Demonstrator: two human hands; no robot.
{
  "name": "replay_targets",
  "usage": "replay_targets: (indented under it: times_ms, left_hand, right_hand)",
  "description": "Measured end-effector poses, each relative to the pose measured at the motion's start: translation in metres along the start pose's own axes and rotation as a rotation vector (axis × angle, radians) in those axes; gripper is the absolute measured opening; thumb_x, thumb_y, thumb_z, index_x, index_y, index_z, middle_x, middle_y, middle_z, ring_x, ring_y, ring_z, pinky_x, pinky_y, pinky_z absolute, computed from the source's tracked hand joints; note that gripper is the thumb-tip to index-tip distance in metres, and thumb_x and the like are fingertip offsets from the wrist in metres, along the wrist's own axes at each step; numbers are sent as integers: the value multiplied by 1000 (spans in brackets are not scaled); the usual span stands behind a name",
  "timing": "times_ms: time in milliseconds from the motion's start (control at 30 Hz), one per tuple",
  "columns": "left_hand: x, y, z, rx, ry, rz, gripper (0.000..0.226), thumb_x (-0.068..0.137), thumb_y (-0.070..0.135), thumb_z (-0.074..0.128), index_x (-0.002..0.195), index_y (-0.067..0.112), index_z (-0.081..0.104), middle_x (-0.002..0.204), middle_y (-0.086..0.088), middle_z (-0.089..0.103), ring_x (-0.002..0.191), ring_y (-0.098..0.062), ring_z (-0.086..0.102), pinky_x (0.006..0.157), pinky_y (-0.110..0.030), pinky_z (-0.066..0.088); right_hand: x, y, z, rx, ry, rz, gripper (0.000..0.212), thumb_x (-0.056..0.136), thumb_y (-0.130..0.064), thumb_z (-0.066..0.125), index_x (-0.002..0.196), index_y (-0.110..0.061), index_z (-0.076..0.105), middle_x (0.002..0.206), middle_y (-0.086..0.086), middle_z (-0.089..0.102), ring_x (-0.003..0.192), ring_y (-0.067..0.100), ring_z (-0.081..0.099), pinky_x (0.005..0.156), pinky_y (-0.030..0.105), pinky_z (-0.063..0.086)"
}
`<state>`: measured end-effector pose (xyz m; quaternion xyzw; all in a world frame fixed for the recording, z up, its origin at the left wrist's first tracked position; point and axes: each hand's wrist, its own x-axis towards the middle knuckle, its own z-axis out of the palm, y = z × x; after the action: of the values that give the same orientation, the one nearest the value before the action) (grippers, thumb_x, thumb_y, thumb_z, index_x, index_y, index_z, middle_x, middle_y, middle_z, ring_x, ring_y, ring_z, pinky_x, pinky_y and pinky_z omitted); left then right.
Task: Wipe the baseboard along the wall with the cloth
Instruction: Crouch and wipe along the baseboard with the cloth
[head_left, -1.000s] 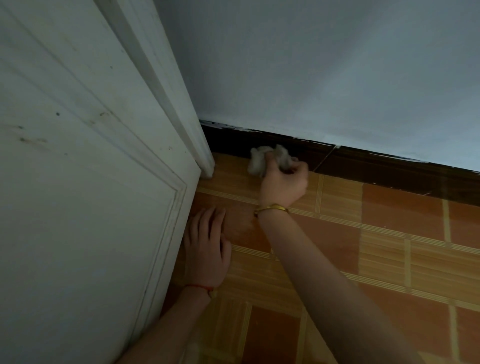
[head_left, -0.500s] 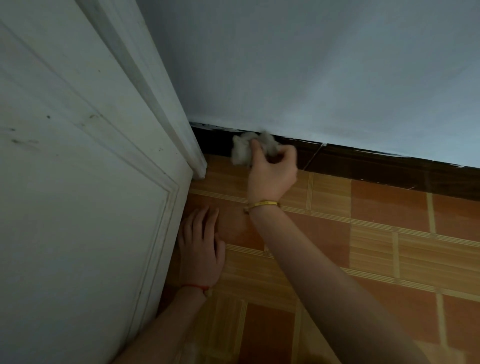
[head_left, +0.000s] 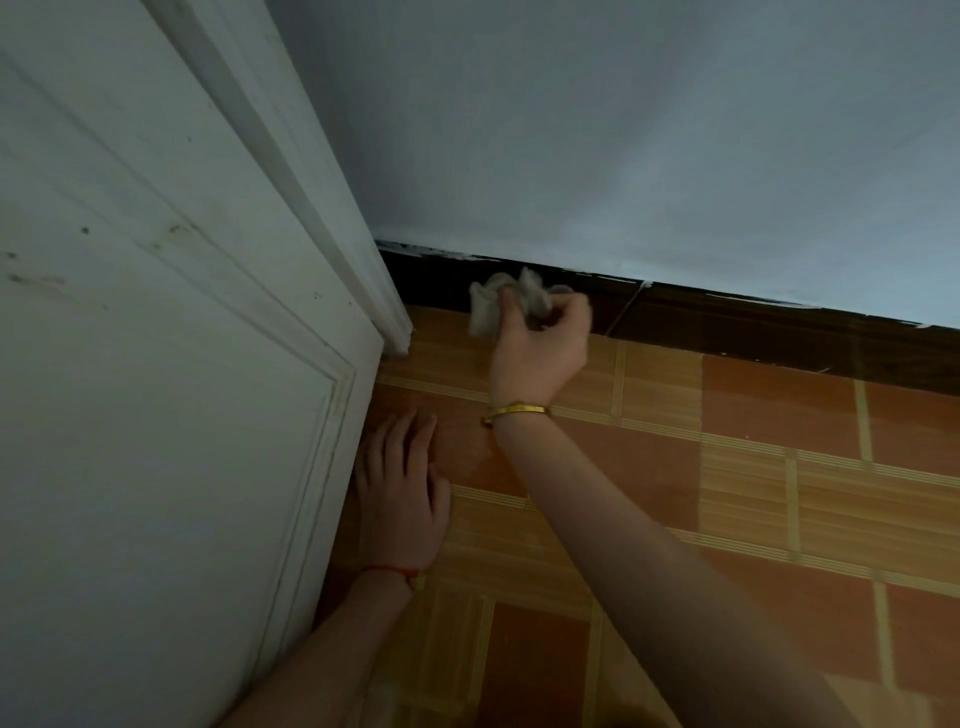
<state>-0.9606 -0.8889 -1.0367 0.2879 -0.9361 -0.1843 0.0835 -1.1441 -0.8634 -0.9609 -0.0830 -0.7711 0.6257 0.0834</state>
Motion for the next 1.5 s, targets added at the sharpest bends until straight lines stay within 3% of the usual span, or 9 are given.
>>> replay_targets:
  times_ms: [100,267,367,600,767,1133,1233,1367,1500]
  left_hand:
    - [1,0,0,0,-8,-6,56,90,26,40,144,15,48,149,-9,45,137,-29,37,110,-56,37]
    - [1,-1,0,-26,-9,-1,56,91,26,40,145,15,48,150,-9,45,137,-31,38,110,-57,36]
    - [1,0,0,-32,-9,-9,55,91,25,39,145,15,48,149,-8,45,136,-30,38,110,-58,36]
    - [1,1,-1,-31,6,-4,55,90,24,40,143,13,50,148,-10,47,135,-31,39,109,-58,36]
    - [1,2,-1,-26,11,-2,57,88,24,40,143,14,50,148,-11,47,135,-31,38,109,-56,36]
    - [1,0,0,-36,3,5,55,91,24,40,144,14,48,149,-9,45,136,-30,38,110,-55,36]
    - [1,0,0,-29,6,2,55,90,24,41,144,14,49,148,-9,46,135,-30,39,109,-57,37]
    - [1,1,-1,-25,14,6,55,90,24,41,144,14,49,148,-10,47,135,-29,37,109,-58,37]
    - [0,0,1,-13,-1,-5,56,89,25,41,144,15,48,149,-10,45,136,-31,37,109,-57,37]
  right_hand:
    - [0,6,-1,-28,-56,-61,31,71,-15,81,76,-14,51,88,6,60,76,11,54,69,10,42]
    - [32,33,-38,-72,81,31,31,72,-25,80,84,-12,54,91,6,63,83,19,61,76,37,54]
    - [49,50,-60,-121,173,114,32,73,-25,79,82,-14,50,91,7,63,83,22,61,76,42,54]
    - [27,47,-31,-154,32,69,27,74,-13,79,87,-8,55,93,11,62,83,20,59,71,20,45]
    - [-6,31,16,-137,-135,-25,28,69,-9,81,79,-2,55,85,12,58,74,16,51,65,19,37]
    - [45,8,-63,4,229,124,32,74,-18,79,78,-12,48,82,2,58,74,13,52,60,7,41]
    - [41,6,-59,12,215,142,31,76,-20,78,81,-12,49,86,2,61,77,12,57,63,10,47]
    - [20,0,-23,-8,146,171,31,74,-27,80,82,-12,53,91,4,64,82,16,61,74,33,54]
    - [-9,-16,22,-1,-27,183,30,72,-23,81,79,-12,54,89,5,61,76,13,56,71,25,51]
